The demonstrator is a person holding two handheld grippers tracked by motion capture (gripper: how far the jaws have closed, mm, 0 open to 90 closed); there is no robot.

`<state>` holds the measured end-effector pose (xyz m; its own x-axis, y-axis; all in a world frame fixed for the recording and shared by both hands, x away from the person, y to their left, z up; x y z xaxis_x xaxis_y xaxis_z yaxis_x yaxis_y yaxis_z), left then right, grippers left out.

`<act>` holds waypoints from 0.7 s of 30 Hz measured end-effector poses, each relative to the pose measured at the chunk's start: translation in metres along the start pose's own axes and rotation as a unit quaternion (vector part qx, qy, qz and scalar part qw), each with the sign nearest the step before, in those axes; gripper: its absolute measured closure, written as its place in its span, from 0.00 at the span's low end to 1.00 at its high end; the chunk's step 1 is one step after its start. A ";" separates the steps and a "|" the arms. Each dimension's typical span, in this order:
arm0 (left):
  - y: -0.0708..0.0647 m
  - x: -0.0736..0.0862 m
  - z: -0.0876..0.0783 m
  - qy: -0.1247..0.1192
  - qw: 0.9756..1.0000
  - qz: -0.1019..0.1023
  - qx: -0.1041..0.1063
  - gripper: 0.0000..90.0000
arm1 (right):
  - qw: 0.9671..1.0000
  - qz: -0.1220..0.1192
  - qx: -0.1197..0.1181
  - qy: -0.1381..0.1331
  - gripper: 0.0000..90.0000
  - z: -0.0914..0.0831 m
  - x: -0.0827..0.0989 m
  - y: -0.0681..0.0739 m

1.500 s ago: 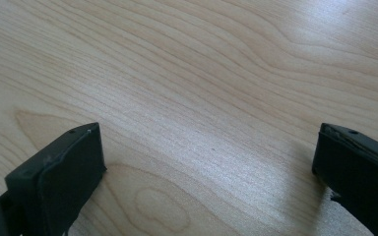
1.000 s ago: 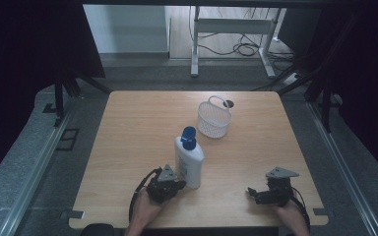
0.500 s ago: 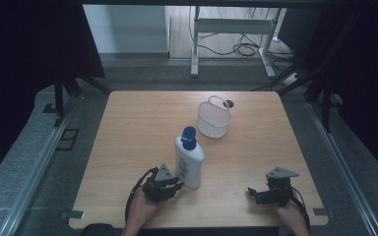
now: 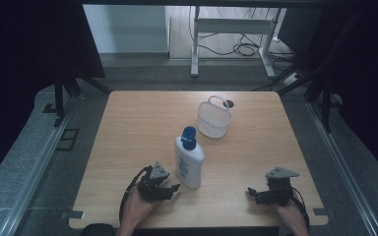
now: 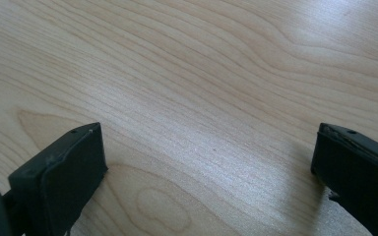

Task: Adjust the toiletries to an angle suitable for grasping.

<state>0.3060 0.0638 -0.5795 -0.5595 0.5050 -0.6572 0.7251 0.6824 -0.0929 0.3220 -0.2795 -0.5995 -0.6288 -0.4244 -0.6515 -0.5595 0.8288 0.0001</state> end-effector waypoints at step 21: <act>0.022 0.011 0.003 0.027 0.998 -0.016 -0.058 0.13 | 0.999 -0.022 -0.018 -0.025 0.00 -0.006 -0.010 0.014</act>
<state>0.3175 0.0827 -0.5911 -0.6052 0.5067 -0.6141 0.6564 0.7540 -0.0247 0.3165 -0.2659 -0.5884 -0.5759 -0.4410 -0.6884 -0.6061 0.7954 -0.0026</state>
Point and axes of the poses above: each handheld gripper's, and its own axes: z roughly forward along the jaws, x roughly out of its underside, y roughly to its left, the point moved 8 cm from there along z, roughly forward along the jaws, and after that the axes turned 4 degrees about y, right-handed, at the moved point
